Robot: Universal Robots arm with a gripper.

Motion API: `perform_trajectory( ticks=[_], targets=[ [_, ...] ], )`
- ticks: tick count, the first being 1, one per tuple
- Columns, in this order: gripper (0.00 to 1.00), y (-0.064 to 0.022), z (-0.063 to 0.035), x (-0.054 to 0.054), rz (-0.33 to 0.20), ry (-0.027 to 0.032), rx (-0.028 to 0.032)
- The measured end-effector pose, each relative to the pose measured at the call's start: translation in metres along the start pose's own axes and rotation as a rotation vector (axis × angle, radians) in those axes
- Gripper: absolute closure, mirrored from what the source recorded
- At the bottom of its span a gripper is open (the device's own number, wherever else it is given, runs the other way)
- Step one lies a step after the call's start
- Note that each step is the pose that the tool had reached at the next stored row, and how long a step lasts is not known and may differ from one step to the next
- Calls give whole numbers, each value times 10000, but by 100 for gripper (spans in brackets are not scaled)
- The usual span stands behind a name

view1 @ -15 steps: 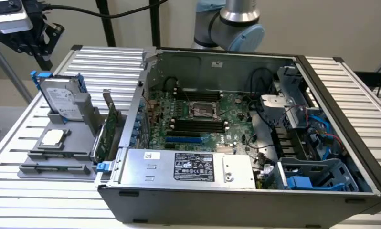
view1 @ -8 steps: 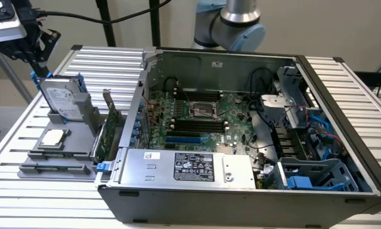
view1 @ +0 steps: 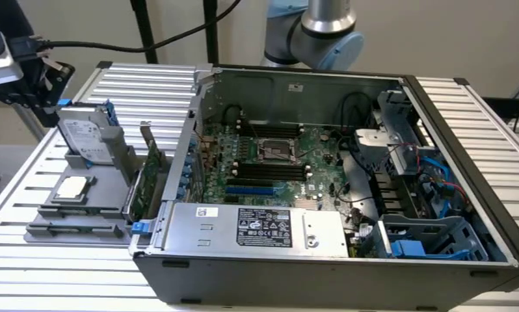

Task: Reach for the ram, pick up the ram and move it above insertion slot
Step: 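Reach for the ram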

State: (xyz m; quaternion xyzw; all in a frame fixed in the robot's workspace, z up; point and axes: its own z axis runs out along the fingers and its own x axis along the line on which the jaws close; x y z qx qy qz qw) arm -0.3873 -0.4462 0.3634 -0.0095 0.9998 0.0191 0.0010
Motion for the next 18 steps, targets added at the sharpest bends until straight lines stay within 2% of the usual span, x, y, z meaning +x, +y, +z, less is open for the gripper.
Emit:
perform_trajectory(
  ticks=[13,18],
  targets=[
    [89,-585,156,11,-3,-63,1],
    [89,-604,162,12,-2,-63,4]
  ],
)
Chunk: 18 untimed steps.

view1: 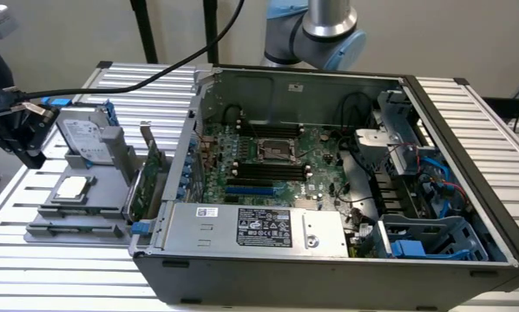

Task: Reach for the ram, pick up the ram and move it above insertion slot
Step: 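Reach for the ram, then pick up the ram and move it above insertion slot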

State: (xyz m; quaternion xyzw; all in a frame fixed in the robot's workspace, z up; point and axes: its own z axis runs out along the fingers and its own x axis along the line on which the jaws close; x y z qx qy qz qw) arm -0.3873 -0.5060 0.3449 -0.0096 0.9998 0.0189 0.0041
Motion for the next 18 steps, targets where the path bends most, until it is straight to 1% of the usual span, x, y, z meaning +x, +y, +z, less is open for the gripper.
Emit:
perform_trajectory(
  ticks=[18],
  targets=[
    [89,0,0,0,-1,0,0]
  ],
)
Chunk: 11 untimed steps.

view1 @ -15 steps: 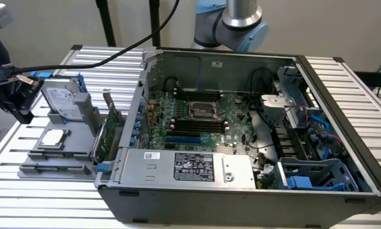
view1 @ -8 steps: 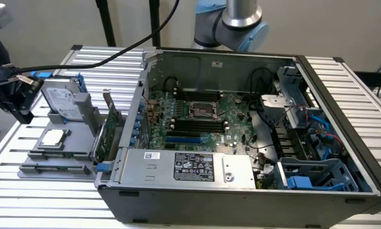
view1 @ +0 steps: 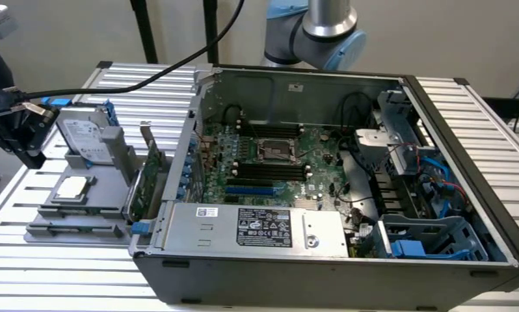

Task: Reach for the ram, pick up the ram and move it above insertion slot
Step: 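Pick up the ram and move it above insertion slot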

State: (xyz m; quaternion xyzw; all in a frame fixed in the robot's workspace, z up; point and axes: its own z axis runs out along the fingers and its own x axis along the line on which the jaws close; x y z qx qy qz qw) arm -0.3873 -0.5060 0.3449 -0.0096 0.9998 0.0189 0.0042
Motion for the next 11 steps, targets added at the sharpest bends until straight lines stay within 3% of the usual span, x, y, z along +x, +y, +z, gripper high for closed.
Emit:
perform_trajectory(
  ticks=[3,11],
  targets=[
    [89,0,0,0,-119,5,1],
    [89,-1,25,0,-1584,58,-14]
  ],
)
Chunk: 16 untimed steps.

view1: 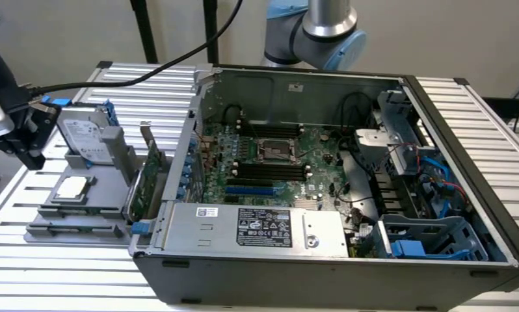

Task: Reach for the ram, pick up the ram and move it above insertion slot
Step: 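Pick up the ram and move it above insertion slot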

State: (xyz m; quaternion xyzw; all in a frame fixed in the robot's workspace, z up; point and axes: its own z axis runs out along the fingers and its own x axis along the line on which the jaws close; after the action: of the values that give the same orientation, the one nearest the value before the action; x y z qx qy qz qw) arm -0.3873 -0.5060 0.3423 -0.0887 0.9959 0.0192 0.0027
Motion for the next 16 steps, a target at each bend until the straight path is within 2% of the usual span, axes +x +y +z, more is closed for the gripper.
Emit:
perform_trajectory(
  ticks=[16],
  targets=[
    [89,-3,66,1,-2891,110,-25]
  ],
)
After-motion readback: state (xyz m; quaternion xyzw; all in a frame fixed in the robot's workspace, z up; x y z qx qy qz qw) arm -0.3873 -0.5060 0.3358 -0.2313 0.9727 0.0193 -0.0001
